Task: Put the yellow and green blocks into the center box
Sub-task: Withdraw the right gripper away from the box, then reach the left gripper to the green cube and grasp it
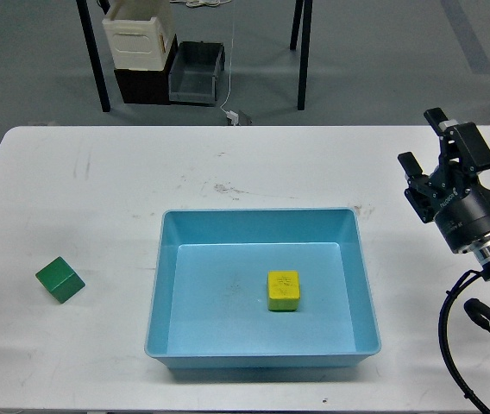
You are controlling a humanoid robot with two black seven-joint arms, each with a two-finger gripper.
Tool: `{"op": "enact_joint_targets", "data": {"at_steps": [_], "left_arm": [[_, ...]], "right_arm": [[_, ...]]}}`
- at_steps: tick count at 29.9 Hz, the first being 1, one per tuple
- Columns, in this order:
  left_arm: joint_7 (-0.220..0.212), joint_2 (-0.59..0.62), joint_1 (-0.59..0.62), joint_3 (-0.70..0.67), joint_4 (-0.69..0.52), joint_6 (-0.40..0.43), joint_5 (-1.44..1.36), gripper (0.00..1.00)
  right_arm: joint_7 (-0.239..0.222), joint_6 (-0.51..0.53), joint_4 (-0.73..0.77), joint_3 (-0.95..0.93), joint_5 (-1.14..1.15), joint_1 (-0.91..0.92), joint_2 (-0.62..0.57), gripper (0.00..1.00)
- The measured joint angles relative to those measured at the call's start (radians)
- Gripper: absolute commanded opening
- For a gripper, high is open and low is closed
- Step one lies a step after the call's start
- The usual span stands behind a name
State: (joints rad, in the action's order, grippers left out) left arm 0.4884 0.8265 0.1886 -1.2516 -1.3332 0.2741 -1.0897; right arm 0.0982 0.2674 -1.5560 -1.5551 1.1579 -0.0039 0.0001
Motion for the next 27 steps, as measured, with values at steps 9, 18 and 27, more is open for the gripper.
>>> {"op": "enact_joint_targets", "data": {"at_steps": [9, 18, 27], "left_arm": [[0.001, 0.135, 0.003, 0.003, -0.105, 0.214, -0.097, 0.99], [0.001, 0.174, 0.055, 0.101, -0.118, 0.215, -0.706, 0.98], [0.0, 0.274, 0.275, 0.554, -0.133, 0.215, -0.9, 1.0]], "right_arm": [[0.011, 0.012, -0.022, -0.041, -0.246, -0.138, -0.042, 0.99], [0.012, 0.014, -0.01, -0.05, -0.279, -0.176, -0.049, 0.99], [0.014, 0.013, -0.009, -0.05, -0.279, -0.185, -0.05, 0.99]]}}
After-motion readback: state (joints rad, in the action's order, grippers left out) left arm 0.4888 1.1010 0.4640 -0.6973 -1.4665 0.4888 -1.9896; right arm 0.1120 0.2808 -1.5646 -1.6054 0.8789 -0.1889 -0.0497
